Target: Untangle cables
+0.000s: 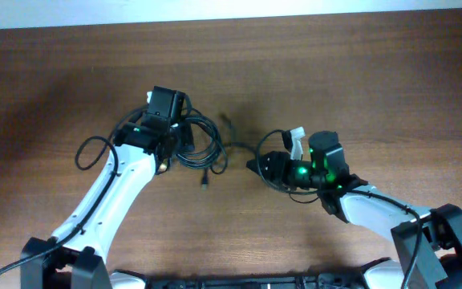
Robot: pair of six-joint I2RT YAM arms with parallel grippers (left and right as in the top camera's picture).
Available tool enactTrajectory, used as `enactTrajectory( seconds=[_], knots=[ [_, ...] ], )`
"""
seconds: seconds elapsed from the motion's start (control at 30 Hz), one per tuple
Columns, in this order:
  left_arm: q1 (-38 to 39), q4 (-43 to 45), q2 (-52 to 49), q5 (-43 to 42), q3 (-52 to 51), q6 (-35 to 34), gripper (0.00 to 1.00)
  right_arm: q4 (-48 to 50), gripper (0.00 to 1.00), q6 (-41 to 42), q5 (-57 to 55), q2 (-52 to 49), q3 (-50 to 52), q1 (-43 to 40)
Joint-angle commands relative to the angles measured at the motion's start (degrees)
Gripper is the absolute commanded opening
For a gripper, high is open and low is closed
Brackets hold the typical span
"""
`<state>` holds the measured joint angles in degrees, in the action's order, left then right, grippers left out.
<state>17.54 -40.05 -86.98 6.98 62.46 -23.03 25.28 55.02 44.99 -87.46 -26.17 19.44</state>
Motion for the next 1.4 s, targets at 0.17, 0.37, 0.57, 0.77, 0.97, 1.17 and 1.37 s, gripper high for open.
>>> enactTrajectory(
  seconds=[0.17, 0.37, 0.57, 0.77, 0.97, 1.17, 1.37],
  knots=[
    [0.57, 0.35, 1.62, -7.58, 0.55, 10.1, 0.0, 7.04, 0.53, -3.52, 12.35, -0.28, 0.11, -6.95],
    [1.55, 0.31, 1.62, -16.7, 0.52, 15.69, 0.0, 16.2, 0.69, -2.56, 6.03, -0.28, 0.11, -1.62],
    [5.64, 0.28, 1.62, -18.6, 0.52, 19.43, 0.0, 16.2, 0.58, -2.51, -3.43, -0.28, 0.0, 1.55],
    [9.88, 0.24, 1.6, -19.21, 0.52, 21.64, 0.0, 16.17, 0.44, -2.51, -3.63, -0.28, -0.15, 2.36],
    [11.67, 0.52, 1.6, -18.99, 0.48, 21.79, 0.0, 16.15, 0.04, -2.51, -1.84, -0.28, -0.15, 2.36],
    [10.73, 3.08, 1.6, -5.9, 0.48, 7.58, 0.0, 9.38, 0.04, -4.22, 4.35, -0.28, -0.13, 2.36],
    [7.58, 3.15, 1.6, 0.5, 0.48, -5.09, 0.04, 1.46, 0.04, -10.05, 8.74, -0.28, -0.13, 2.36]
  ],
)
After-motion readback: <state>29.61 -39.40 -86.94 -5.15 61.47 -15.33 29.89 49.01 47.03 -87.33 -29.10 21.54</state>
